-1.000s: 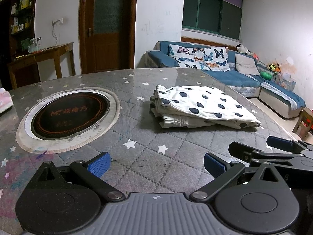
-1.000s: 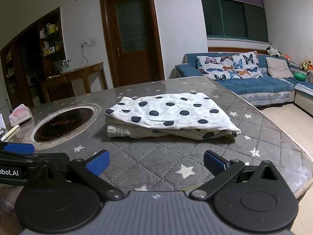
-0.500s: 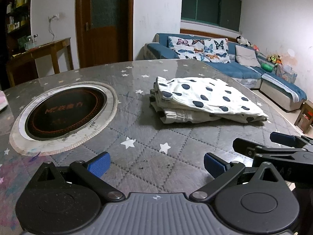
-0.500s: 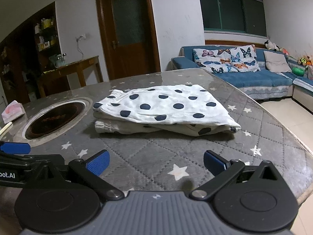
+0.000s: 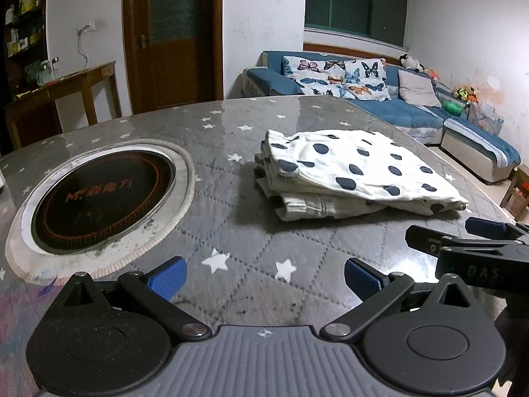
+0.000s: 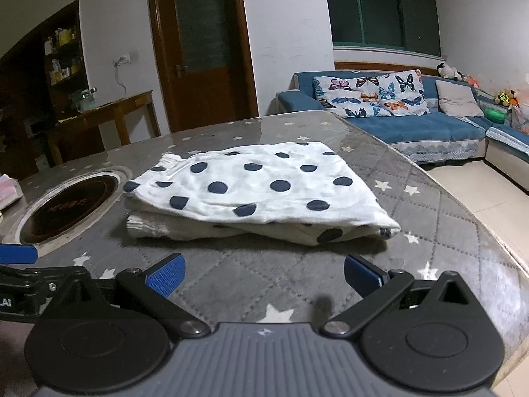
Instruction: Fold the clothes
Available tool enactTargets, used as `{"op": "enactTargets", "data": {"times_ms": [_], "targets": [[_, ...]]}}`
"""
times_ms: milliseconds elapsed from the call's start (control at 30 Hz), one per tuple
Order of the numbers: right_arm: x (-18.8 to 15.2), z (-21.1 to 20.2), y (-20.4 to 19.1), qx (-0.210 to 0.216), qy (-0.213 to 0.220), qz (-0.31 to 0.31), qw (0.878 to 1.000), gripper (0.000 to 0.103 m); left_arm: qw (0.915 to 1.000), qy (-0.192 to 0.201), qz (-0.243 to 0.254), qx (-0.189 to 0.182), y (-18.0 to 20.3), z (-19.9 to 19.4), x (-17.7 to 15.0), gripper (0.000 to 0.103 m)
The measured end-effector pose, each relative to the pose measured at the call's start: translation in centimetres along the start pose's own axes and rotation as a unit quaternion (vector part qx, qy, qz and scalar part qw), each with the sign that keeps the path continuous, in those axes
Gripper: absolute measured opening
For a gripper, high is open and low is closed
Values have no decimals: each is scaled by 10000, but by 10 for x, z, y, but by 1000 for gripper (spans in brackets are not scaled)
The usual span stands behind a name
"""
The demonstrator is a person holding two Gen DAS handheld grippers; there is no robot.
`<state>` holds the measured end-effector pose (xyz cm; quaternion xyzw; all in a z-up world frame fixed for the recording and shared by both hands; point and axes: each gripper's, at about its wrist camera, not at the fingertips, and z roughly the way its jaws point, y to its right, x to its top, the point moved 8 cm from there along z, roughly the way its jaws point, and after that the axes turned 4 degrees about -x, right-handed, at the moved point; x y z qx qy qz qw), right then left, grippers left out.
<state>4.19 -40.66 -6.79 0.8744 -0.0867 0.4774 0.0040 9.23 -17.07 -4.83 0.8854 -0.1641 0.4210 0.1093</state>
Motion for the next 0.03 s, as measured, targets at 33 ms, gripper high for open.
{"op": "enactTargets", "data": {"times_ms": [33], "targets": [[1, 2, 1, -32, -3, -16, 10000, 103, 10000, -5, 14, 2, 0, 1, 1, 103]]}}
